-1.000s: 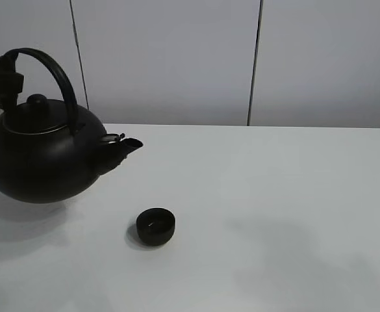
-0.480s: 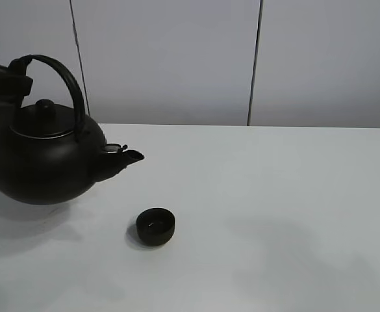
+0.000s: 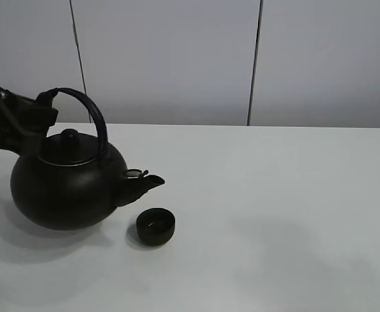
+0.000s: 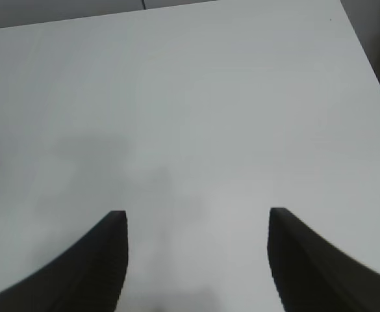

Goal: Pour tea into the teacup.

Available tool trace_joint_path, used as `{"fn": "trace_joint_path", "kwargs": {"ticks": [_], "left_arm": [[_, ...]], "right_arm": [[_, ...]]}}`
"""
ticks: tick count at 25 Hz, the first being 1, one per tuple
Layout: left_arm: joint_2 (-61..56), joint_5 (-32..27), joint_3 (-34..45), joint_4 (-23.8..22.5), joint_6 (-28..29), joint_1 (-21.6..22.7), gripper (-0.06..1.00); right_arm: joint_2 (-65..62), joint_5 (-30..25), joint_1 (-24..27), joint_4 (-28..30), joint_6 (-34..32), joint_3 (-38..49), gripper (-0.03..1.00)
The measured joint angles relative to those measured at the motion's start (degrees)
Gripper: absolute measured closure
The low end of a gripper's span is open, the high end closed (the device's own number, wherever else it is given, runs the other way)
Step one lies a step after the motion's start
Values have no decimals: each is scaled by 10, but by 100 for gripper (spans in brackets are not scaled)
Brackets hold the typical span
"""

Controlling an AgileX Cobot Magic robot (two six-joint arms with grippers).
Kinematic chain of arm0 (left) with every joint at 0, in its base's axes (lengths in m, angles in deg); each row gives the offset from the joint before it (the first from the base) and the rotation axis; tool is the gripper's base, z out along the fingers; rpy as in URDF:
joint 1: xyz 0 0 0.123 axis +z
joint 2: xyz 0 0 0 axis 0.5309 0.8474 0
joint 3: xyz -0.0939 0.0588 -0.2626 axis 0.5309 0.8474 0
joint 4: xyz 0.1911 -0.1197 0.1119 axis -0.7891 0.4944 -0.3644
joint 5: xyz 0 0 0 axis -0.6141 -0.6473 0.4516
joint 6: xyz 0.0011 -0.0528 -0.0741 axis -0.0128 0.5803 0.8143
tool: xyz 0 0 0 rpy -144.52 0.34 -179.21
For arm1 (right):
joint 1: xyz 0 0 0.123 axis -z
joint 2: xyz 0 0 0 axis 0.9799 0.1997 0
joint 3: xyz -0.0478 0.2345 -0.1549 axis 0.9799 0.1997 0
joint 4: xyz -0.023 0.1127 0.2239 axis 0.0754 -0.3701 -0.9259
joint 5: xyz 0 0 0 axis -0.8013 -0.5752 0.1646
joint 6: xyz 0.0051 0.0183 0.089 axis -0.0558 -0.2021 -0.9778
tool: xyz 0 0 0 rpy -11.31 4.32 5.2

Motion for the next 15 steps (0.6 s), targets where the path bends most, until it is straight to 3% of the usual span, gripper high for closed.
{"fn": "trace_joint_path", "kwargs": {"ticks": [5,15], "left_arm": [[0,23,-4,12,1,0,82],[0,1,-14,14,-29,0,82]], "right_arm": [[0,0,0,0,0,0,53],[0,0,0,0,0,0,53]]}}
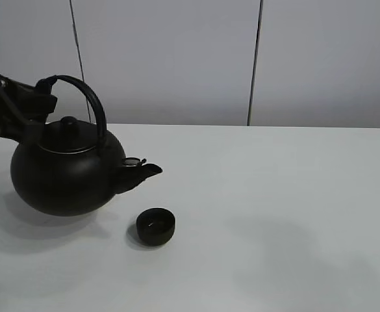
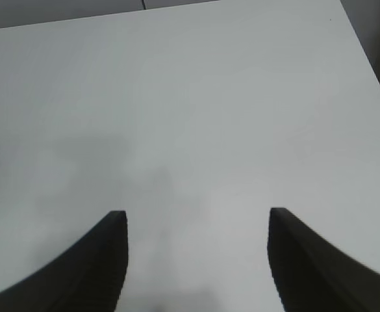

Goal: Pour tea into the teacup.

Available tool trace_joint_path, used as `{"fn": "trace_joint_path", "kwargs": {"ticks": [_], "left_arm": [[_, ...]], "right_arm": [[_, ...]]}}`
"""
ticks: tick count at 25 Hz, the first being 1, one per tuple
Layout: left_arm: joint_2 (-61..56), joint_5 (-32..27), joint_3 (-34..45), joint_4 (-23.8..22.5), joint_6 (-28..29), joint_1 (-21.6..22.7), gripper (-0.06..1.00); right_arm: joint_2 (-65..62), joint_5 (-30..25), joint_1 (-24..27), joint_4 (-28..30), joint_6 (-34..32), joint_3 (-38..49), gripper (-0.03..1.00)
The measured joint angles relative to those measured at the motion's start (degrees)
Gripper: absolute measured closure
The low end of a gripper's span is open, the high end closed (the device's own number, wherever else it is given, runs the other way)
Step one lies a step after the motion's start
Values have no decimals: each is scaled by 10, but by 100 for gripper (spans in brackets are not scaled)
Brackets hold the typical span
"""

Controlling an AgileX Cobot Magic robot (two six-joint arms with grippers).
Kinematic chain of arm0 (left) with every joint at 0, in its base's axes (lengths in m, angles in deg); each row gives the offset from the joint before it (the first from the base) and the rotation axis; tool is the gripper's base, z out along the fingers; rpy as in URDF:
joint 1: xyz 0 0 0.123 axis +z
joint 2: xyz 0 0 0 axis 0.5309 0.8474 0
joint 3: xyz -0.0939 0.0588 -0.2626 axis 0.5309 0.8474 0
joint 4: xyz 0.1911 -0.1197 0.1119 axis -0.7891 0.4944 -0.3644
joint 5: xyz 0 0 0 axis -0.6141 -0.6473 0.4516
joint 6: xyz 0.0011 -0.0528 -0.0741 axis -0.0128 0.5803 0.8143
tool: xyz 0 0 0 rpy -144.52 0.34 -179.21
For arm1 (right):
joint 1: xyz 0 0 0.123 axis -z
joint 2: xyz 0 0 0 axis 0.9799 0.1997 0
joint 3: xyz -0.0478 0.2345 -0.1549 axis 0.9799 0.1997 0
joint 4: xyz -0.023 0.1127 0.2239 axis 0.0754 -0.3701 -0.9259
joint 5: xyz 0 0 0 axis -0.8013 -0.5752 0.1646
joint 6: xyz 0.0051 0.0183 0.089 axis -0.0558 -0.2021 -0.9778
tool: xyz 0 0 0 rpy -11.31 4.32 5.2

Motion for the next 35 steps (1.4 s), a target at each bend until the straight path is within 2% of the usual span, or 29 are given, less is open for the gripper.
{"fn": "trace_joint_path", "kwargs": {"ticks": [15,25,35], "left_arm": [[0,-7,-1,1,-38,0,82],[0,-24,-1,2,-44,0,82],[0,-40,-2,29,-55,0,82]], "right_arm": [[0,-1,0,0,0,0,53],[0,-1,0,0,0,0,53],[0,-1,0,0,0,0,53]]}}
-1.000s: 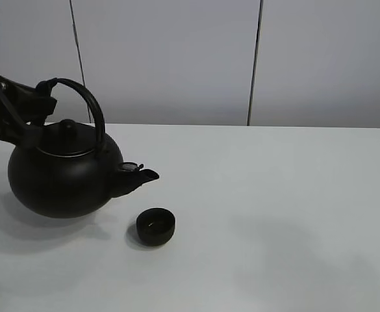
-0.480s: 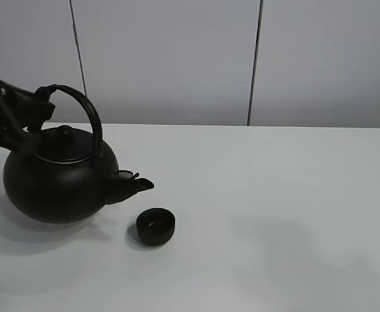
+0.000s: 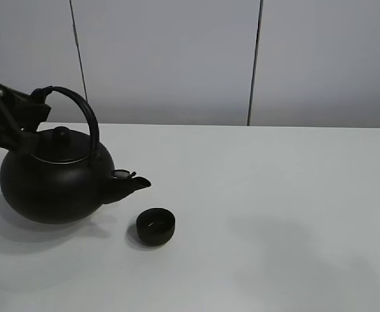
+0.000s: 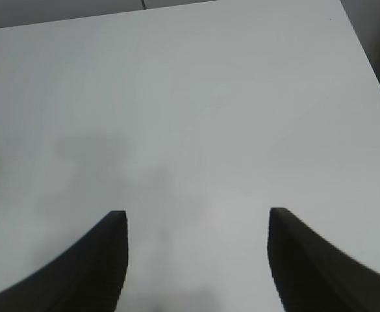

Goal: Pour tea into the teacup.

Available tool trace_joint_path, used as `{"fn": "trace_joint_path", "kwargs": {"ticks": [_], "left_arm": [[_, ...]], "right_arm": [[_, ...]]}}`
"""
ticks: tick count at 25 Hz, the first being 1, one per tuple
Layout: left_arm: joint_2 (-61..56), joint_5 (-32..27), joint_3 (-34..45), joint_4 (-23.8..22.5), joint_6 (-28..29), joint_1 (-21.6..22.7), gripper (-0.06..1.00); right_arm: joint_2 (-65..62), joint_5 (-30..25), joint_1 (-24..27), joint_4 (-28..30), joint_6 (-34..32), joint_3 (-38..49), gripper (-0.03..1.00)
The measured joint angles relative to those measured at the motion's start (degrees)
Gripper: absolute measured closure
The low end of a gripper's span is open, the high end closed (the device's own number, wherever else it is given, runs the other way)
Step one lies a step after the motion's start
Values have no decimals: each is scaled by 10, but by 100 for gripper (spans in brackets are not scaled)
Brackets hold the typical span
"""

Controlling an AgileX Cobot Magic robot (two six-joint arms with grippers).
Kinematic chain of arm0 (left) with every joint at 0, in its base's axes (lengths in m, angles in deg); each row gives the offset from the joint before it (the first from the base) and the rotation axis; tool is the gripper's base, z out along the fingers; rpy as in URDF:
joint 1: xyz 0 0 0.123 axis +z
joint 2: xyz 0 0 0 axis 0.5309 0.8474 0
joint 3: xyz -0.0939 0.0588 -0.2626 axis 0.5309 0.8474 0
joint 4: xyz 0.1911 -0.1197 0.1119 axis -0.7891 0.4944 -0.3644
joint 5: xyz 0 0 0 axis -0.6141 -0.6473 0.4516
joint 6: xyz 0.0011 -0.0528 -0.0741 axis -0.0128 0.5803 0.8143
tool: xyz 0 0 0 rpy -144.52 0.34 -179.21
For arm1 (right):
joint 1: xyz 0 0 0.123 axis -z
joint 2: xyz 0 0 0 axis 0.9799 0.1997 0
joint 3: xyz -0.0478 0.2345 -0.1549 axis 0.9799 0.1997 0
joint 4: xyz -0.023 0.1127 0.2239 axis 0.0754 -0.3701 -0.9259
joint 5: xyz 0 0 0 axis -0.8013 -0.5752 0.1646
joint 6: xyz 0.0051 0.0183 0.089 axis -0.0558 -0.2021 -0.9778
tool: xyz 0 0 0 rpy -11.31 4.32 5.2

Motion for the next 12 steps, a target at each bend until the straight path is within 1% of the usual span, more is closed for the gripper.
{"fn": "trace_joint_path", "kwargs": {"ticks": [12], "left_arm": [[0,-30,-2,6,-9,0,82]], "right_arm": [[0,1,0,0,0,0,53]]}}
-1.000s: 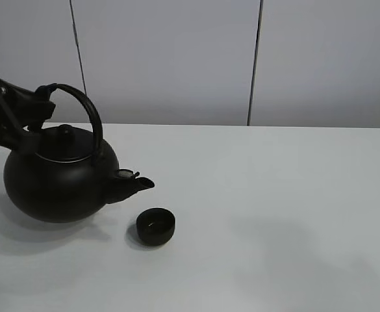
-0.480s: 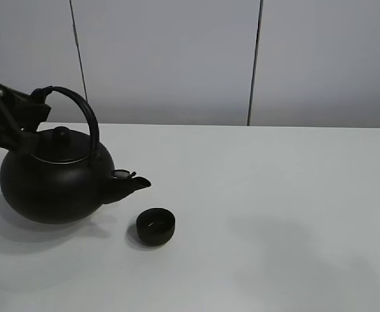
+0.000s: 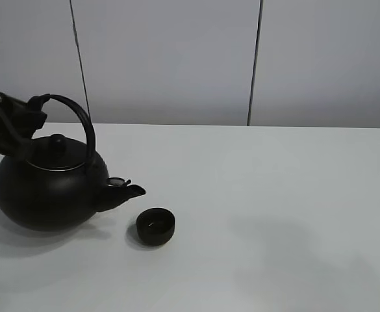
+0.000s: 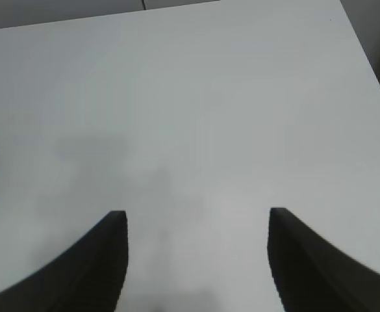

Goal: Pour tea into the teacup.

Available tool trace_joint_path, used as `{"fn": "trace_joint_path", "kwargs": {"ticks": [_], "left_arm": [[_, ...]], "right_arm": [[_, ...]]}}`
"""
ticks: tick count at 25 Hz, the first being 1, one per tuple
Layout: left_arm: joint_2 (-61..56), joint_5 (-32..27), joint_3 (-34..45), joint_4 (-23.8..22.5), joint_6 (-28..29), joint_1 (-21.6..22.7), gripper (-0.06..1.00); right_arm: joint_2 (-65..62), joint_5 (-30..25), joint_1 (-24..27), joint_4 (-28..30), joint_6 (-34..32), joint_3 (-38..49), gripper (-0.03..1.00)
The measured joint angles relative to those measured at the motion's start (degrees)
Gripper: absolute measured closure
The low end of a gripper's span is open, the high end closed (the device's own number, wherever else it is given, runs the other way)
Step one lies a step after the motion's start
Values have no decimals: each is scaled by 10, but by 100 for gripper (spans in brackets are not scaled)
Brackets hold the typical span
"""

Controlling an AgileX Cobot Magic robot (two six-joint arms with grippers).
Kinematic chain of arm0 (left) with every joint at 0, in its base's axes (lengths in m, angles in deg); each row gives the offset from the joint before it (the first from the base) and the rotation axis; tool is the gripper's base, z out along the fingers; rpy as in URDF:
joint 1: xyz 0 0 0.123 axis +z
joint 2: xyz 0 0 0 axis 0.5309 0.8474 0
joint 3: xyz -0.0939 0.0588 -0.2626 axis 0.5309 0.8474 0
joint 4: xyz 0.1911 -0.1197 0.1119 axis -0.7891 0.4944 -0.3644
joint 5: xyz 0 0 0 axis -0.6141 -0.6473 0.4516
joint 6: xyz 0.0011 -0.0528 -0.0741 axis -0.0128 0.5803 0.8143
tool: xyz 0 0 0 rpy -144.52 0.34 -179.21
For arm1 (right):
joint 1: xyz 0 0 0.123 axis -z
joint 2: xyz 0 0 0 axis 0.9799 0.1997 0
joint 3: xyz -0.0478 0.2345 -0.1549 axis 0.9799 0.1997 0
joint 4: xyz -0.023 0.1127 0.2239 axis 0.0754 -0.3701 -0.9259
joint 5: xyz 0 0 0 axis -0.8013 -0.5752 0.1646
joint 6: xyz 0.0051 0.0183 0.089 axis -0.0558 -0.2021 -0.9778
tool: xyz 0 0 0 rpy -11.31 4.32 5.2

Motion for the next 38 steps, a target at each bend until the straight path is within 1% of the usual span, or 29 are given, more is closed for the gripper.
{"fn": "trace_joint_path", "kwargs": {"ticks": [18,25,30,38], "left_arm": [[0,0,-1,0,-7,0,82],[0,-34,-18,1,-10,-4,82],[0,-34,-22,3,-22,-13,82],[0,-35,-22,3,-24,-13,82]], "right_arm": [[0,0,0,0,0,0,53],[0,0,0,0,0,0,53],[0,0,0,0,0,0,53],[0,0,0,0,0,0,53]]}}
